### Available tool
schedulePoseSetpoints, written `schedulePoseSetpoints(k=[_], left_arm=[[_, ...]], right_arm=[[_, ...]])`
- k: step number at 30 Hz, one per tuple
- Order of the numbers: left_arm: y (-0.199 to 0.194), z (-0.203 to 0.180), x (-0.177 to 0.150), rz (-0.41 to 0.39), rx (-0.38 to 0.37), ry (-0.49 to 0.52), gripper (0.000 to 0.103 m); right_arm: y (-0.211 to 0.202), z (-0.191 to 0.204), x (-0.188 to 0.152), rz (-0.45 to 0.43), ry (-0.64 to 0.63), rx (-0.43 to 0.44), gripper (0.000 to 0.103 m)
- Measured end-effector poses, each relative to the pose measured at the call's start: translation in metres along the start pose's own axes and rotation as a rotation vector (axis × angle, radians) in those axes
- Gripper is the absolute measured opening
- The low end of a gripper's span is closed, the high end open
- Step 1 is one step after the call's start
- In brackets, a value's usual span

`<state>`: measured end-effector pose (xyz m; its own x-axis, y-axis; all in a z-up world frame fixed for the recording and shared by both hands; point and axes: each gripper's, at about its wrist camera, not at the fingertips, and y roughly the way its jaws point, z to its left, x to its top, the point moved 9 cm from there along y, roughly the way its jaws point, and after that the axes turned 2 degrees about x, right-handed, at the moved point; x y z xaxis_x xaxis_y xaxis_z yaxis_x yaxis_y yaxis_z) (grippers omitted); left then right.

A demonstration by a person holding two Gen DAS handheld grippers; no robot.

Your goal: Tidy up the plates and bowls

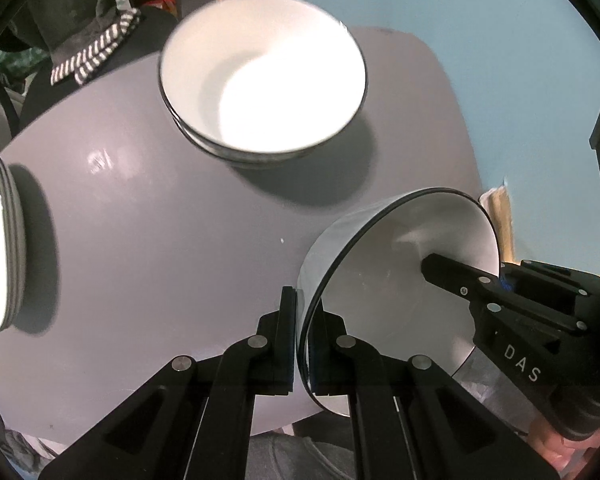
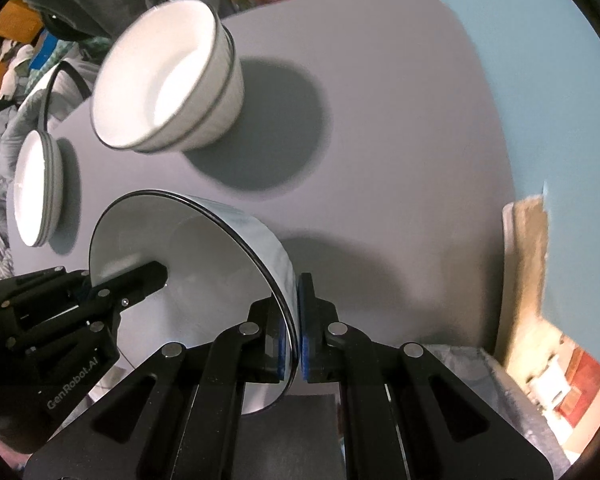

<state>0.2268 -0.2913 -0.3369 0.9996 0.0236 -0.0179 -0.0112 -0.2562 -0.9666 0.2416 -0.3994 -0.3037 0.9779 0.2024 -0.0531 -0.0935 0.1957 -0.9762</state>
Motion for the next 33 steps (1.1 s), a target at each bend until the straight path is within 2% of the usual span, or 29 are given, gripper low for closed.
schedulePoseSetpoints(k=[13,21,33], left_arm=[[-0.042,0.028,0.022,-0.07,0.022,-0.043,0.004],[-0.062,0.038,0.042,-0.103,0.029,-0.068,0.004],[-0.068,0.053,0.077,-0.117,0.054,-0.089,0.004]], right_arm=[[-0.021,0.023,0.021,-0.037,-0.072,0.0,0.005],[-0.031,0.034,0.046,-0.046,-0.109,-0.009,0.005],[-0.027,0.044,0.083,-0.027,-0.125,0.002,0.005]])
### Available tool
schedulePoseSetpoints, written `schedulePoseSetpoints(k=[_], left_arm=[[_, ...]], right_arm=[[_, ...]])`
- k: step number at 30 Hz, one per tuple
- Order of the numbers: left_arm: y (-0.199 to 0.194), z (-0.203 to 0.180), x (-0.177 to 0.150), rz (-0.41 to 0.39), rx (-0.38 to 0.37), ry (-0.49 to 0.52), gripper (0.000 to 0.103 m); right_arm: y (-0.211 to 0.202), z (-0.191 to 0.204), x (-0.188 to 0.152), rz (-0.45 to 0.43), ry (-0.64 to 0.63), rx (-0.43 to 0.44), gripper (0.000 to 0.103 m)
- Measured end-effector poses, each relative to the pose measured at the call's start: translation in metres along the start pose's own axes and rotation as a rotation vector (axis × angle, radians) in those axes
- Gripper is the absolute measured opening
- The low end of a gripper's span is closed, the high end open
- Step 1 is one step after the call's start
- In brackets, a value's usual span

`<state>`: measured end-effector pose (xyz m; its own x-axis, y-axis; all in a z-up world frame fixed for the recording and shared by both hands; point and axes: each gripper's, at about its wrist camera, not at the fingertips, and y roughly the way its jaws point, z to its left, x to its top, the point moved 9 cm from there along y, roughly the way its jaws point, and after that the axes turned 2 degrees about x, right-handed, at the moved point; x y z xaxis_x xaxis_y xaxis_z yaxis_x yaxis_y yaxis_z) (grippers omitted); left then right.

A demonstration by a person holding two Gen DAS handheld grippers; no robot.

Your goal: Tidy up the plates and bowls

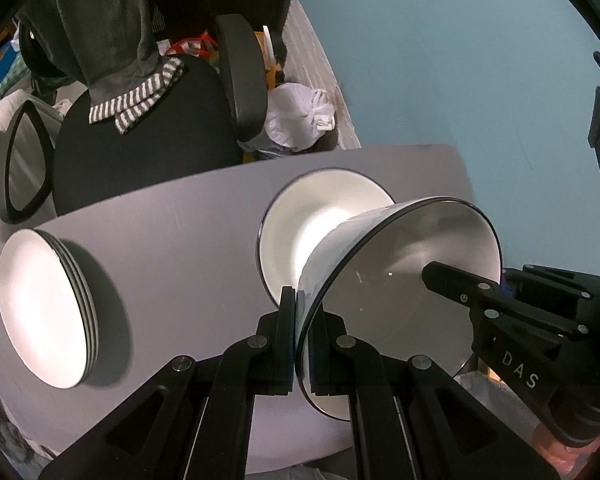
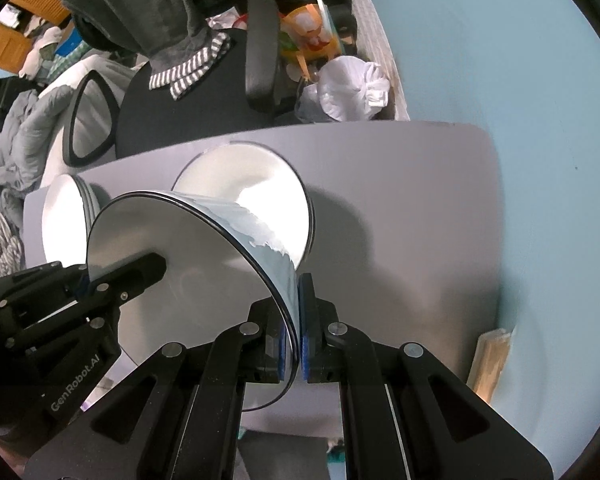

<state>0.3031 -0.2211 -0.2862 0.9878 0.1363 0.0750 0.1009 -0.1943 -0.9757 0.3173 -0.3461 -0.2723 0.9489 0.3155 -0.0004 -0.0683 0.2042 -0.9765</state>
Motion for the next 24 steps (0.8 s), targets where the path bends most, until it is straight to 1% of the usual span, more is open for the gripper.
schedulePoseSetpoints(k=[5,10,19,24], left_arm=[[0.007,0.002,0.012,0.009,0.017,0.004,0.004],[0.016,0.006,0.019,0.019,0.029,-0.015,0.004],[0.025,0.011,0.021,0.036,0.041,-0.03,0.004],[0.027,0.008,0.022,0.034,0.051,-0.03,0.005]], right_arm=[[0.006,-0.002,0.013,0.019,0.007,0.005,0.005],[0.012,-0.002,0.023,0.031,-0.004,-0.02,0.005],[0.022,-0.001,0.03,0.058,-0.006,-0.025,0.006],[0.022,-0.004,0.034,0.056,-0.01,-0.04,0.006]])
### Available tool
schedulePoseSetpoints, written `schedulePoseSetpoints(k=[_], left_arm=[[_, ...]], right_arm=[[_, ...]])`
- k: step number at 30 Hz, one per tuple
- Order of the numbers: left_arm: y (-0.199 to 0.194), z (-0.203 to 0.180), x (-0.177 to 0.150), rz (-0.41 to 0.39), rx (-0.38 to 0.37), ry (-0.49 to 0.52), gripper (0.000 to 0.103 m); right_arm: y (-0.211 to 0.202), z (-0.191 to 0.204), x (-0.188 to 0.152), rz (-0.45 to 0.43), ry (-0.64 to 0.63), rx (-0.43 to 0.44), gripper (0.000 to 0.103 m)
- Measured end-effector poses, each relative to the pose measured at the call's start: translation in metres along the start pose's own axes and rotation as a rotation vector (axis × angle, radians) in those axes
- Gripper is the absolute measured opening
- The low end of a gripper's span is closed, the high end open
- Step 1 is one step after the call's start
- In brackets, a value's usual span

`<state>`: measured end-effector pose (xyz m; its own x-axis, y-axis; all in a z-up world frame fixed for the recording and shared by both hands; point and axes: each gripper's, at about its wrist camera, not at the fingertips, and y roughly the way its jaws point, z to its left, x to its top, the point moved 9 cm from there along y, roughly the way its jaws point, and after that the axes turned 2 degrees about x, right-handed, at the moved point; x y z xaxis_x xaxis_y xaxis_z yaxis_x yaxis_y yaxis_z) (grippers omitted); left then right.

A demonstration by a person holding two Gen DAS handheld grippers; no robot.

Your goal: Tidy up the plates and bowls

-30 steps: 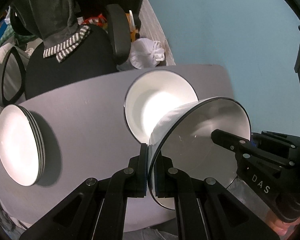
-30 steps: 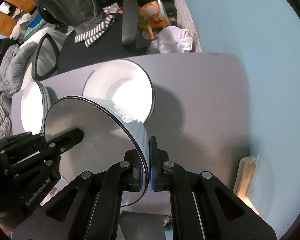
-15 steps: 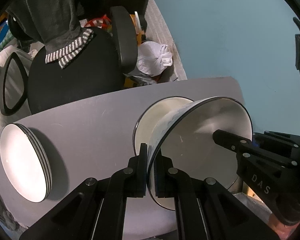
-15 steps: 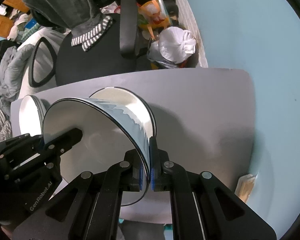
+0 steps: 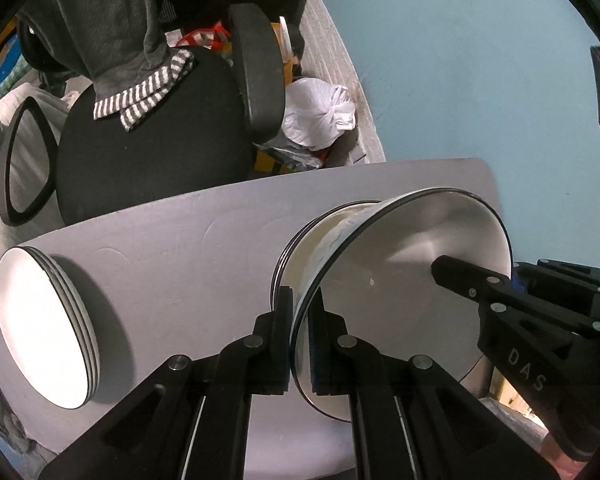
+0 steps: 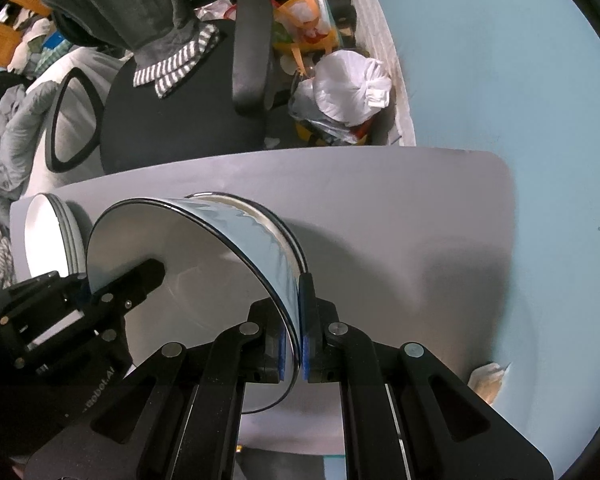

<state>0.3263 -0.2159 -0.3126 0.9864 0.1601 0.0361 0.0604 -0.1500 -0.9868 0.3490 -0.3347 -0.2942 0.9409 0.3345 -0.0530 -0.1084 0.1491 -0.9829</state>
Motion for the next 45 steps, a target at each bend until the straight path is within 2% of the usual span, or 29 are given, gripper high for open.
schedulePoseSetpoints(k=[6,14,18,19,22,24,26,31,33,35,39,41,45], left_arm=[[0.003,0.0,-0.001,0.018,0.01,-0.001,0.005],[0.001,-0.002,-0.003,0.005,0.027,-0.003,0.013],[-0.004,-0.002,-0.005,-0.005,0.039,0.008,0.014],[-0.006,-0.002,-0.005,-0.006,0.041,0.009,0.016],[-0.017,0.001,-0.003,-0.059,0.104,0.019,0.042],[-0.026,0.001,-0.001,-0.097,0.132,0.051,0.043],[-0.03,-0.001,-0.001,-0.097,0.13,0.072,0.044],[-0.036,0.005,-0.002,-0.11,0.131,0.057,0.048],[-0.039,0.009,-0.005,-0.111,0.127,0.047,0.049],[-0.042,0.012,-0.008,-0.121,0.125,0.036,0.054],[-0.048,0.015,-0.015,-0.14,0.118,0.026,0.057],[-0.053,0.016,-0.019,-0.143,0.1,0.019,0.057],[-0.064,0.019,-0.025,-0.157,0.083,0.017,0.059]], right_arm=[[0.002,0.001,0.0,0.005,-0.017,-0.014,0.009],[0.004,0.001,0.0,0.0,-0.017,-0.026,0.013],[-0.003,0.003,0.001,-0.022,-0.019,-0.014,0.022],[-0.006,0.004,0.001,-0.031,-0.022,-0.018,0.023],[-0.009,0.005,0.001,-0.042,-0.023,-0.011,0.024],[-0.009,0.003,0.0,-0.047,-0.009,-0.005,0.024],[-0.01,0.003,-0.001,-0.048,0.0,-0.002,0.024],[-0.014,0.001,-0.006,-0.064,0.028,0.005,0.024],[-0.017,0.001,-0.009,-0.076,0.037,0.005,0.029],[-0.022,0.001,-0.01,-0.093,0.045,0.009,0.037],[-0.035,0.002,-0.015,-0.129,0.043,-0.006,0.043],[-0.041,0.003,-0.017,-0.149,0.04,-0.015,0.053],[-0.049,0.005,-0.02,-0.168,0.039,-0.016,0.053]])
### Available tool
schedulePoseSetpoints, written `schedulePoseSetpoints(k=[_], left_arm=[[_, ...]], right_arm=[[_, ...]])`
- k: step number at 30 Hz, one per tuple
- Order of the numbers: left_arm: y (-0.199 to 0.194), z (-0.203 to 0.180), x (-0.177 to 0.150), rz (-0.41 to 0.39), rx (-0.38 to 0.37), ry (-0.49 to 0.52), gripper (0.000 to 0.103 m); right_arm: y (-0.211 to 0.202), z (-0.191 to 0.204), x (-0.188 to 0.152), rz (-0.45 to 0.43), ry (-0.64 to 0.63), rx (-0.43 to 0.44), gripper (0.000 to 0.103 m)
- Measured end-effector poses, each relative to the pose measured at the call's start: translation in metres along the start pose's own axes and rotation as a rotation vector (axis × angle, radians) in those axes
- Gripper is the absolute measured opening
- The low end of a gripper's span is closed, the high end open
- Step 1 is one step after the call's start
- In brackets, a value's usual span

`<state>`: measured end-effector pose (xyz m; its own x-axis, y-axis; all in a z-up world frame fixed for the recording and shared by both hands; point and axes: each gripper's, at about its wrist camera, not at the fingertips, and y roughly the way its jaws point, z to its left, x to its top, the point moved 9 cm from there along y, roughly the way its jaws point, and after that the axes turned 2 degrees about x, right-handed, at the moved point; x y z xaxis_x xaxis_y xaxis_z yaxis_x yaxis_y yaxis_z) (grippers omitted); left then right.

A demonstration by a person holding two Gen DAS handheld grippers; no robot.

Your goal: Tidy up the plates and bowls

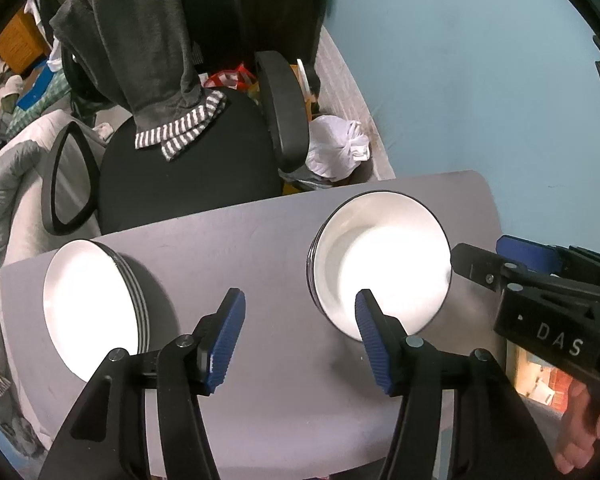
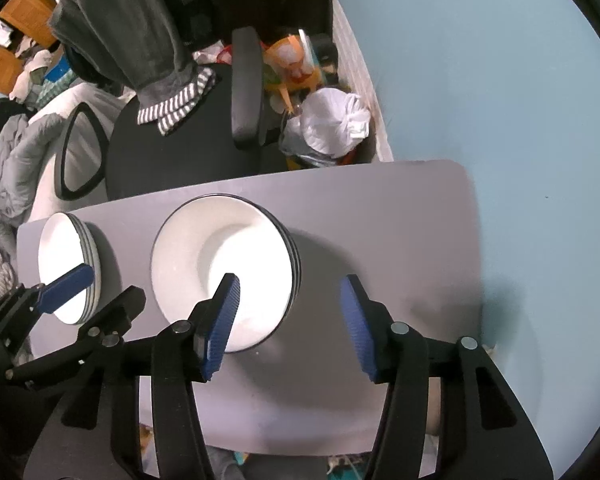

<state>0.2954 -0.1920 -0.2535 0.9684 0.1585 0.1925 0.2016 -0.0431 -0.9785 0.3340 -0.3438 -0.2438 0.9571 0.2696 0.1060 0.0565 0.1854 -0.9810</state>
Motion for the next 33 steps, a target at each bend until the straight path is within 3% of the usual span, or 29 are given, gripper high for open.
schedulePoseSetpoints(k=[16,33], left_arm=[[-0.035,0.01,-0.016,-0.053,-0.046,-0.004,0.063],[-0.051,0.017,-0.036,-0.03,-0.089,0.023,0.064]], right_arm=[[-0.03,0.01,-0.015,-0.073,-0.028,-0.012,0.06],[-0.044,0.009,-0.025,-0.113,-0.032,-0.042,0.06]])
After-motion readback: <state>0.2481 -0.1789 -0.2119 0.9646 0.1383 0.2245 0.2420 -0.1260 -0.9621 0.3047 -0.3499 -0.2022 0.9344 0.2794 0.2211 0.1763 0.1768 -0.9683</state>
